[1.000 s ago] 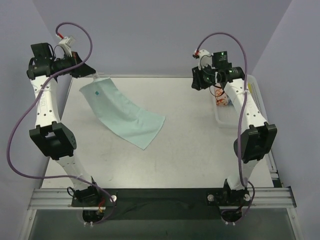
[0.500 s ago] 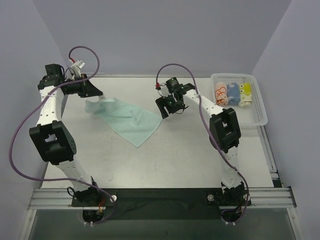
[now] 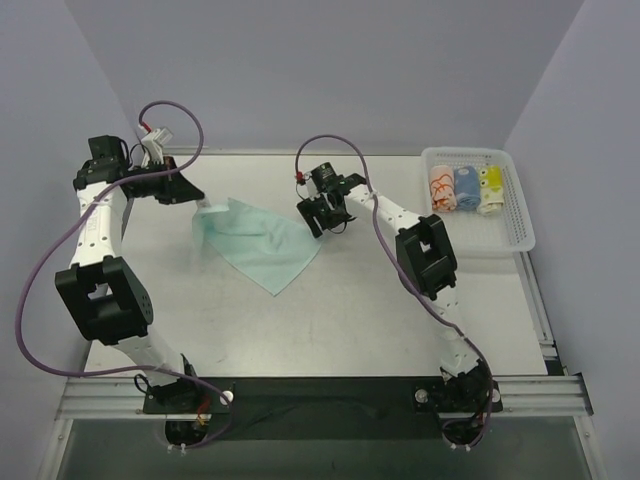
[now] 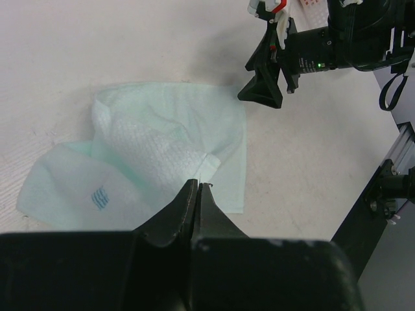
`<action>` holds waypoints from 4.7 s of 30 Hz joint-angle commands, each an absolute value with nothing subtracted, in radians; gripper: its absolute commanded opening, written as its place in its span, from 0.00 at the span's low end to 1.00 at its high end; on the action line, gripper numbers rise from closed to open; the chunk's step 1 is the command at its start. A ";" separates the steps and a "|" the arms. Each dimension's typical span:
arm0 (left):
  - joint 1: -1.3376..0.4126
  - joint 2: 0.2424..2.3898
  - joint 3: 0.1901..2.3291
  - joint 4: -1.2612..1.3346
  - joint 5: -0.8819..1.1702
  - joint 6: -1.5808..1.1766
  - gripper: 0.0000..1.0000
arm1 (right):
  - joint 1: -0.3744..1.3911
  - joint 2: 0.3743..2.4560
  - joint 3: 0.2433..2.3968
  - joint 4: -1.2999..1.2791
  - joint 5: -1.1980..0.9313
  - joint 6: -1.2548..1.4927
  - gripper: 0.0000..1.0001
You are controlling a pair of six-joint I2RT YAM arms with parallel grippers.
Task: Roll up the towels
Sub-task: Flatten the towel
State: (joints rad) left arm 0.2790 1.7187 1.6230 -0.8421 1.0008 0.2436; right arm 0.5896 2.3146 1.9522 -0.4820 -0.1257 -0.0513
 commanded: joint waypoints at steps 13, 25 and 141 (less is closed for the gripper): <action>0.288 1.723 1.634 -0.844 0.968 0.265 0.00 | 0.615 2.391 1.962 -0.552 -0.103 -0.044 0.00; 0.288 1.928 1.998 -0.867 1.045 0.192 0.00 | 0.342 2.092 2.031 -0.578 -0.186 -0.313 0.00; -0.176 1.761 1.190 -0.575 0.141 0.287 0.58 | 0.310 1.739 1.376 -0.560 -0.127 -0.236 0.00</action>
State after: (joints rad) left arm -0.1699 1.7359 1.1885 -0.6010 0.2096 0.3214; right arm 0.3088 1.7279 1.3605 -0.5346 -0.1345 -0.2340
